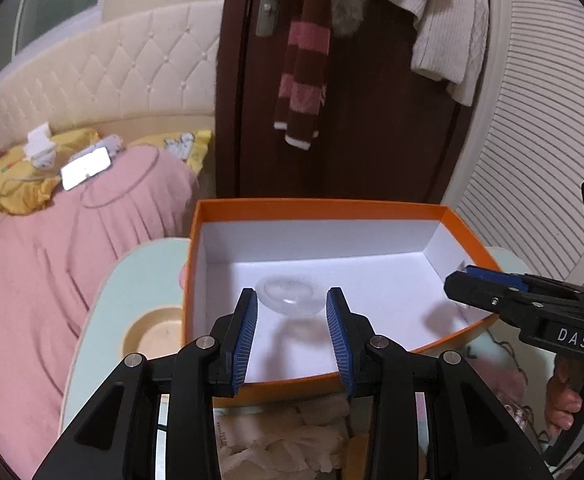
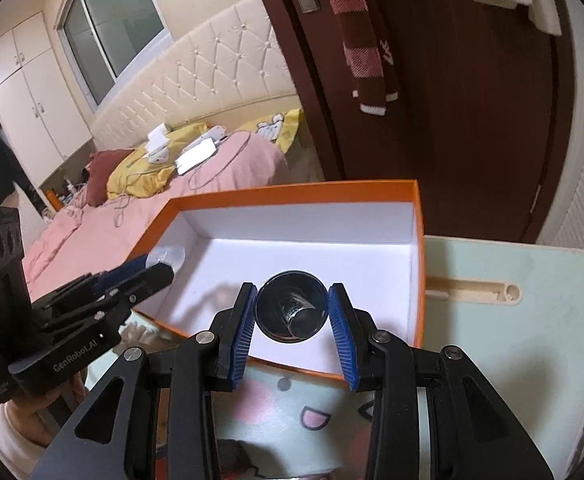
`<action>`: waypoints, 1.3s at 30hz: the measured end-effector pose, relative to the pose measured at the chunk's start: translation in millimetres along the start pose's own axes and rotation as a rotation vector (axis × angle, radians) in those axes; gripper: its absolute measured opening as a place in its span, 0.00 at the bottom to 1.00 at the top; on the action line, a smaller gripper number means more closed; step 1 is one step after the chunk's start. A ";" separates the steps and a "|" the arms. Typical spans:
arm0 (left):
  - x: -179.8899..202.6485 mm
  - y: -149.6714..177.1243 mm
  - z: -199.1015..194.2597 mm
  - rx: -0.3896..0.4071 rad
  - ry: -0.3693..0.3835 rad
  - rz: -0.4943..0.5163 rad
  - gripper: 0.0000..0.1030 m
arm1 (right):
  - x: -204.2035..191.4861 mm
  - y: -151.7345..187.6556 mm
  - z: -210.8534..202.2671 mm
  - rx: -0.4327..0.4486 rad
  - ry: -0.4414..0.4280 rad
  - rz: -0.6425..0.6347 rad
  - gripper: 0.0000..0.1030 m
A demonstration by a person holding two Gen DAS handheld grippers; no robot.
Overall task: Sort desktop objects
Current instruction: 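Carry the metal tin into the orange box and release it while the left tool drops the heart there, then withdraw both open tools from the box back over the desk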
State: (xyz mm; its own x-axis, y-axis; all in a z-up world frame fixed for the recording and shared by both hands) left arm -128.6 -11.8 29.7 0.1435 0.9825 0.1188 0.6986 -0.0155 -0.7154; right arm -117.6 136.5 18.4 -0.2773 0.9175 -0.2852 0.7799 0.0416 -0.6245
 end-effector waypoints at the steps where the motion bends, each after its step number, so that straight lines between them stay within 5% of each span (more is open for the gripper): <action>1: -0.2 0.2 -0.7 0.001 0.005 -0.004 0.39 | 0.2 0.0 0.1 0.000 0.005 -0.001 0.38; 7: -2.4 2.9 -8.4 -0.001 0.010 -0.009 0.44 | -4.4 -0.5 -8.6 0.031 -0.024 0.013 0.67; 18: -25.8 8.7 -77.2 0.075 0.034 -0.086 0.50 | -14.8 3.4 -55.8 0.101 -0.064 -0.003 0.67; 23: -27.9 23.7 -110.4 0.082 -0.005 -0.060 0.70 | -19.7 19.8 -75.2 0.106 -0.037 -0.035 0.67; 39: -10.6 124.2 -82.0 -0.130 -0.074 -0.036 0.74 | -5.2 138.5 -84.3 -0.038 0.161 -0.047 0.67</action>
Point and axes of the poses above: each gripper's, at about its wrist camera, not at the fingertips, and z roughly the way its jaws point, x to its right, y to its underside, the point moved 7 cm from there along z, roughly the way its jaws point, and after that the axes turned 7 degrees about -x, right-handed, at the moved point
